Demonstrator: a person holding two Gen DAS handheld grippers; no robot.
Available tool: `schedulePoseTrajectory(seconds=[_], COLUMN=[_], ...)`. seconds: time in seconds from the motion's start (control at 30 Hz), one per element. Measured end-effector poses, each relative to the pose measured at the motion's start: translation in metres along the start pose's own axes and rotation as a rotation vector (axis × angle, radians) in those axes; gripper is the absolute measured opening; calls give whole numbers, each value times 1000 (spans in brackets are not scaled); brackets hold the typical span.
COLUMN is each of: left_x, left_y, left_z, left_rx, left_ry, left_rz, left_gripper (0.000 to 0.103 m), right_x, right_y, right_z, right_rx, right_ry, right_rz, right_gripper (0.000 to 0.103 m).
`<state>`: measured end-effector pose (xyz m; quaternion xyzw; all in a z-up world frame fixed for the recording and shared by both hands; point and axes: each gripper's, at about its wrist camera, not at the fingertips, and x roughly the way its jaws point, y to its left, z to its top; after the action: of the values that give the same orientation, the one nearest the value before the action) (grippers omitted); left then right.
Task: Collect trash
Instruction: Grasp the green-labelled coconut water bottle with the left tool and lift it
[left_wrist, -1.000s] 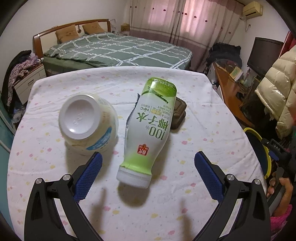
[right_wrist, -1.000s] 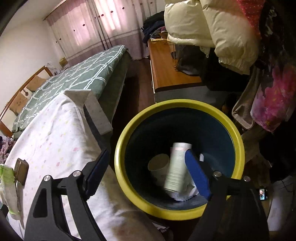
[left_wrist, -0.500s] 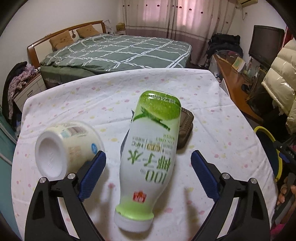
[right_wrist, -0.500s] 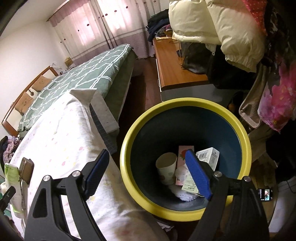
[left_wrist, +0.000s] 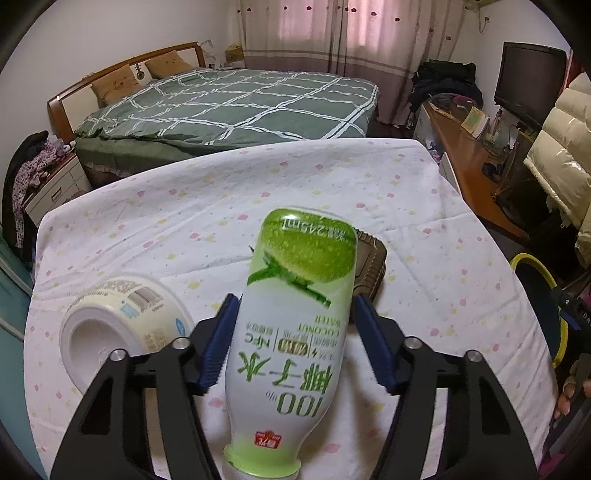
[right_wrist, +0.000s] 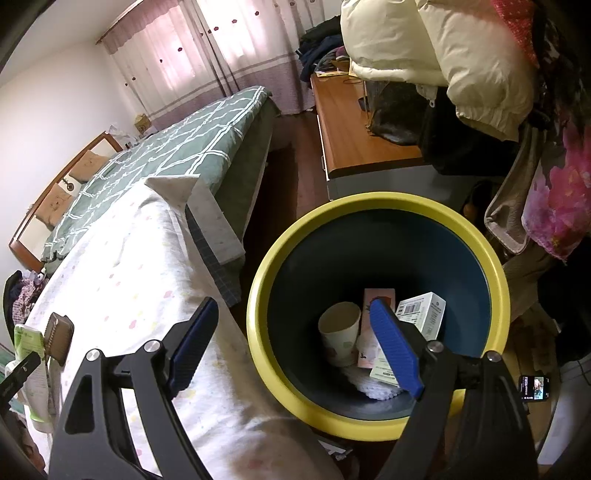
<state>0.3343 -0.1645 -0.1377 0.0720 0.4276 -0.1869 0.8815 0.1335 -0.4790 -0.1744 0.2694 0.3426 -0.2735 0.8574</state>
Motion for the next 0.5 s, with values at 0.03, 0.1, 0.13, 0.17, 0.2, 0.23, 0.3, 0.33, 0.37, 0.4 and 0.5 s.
schedulePoseTrajectory(seconds=[0.03,0.1,0.13,0.17,0.2,0.23,0.3,0.33,0.37,0.4,0.5], left_x=[0,-1,-2,-4,-6,-9,-17,-21,-26,-32,-51], left_y=[0,2,1,0,-1,-1,-2,-3,-3,-4,-7], left_z=[1,2,2,2,2,2,3,3,3,3,2], left_rx=[1,1,2,3,4,3,-3,-6,-9,-13,-14], left_ry=[0,2,1,0,-4,-8,-19,-25,-30,-38,-68], left_rz=[0,-6,-5,-2,-3,-5,-11,-16,-20,-27,-40], left_gripper=[57,56,56,55,55,55,55,55,55,54,54], right_x=[0,-1,-1,0,0,0,-1,-1,-1,-2,-3], right_y=[0,0,0,-1,-1,-1,-2,-2,-2,-2,-1], right_z=[0,0,0,0,0,1,1,1,1,1,0], right_rx=[0,0,0,1,2,3,5,5,6,6,2], right_ry=[0,-1,-1,-1,-2,-2,-5,-7,-8,-10,-17], right_rz=[1,5,7,10,12,13,16,19,20,21,25], right_gripper=[80,80,80,80,80,80,80,80,80,80,80])
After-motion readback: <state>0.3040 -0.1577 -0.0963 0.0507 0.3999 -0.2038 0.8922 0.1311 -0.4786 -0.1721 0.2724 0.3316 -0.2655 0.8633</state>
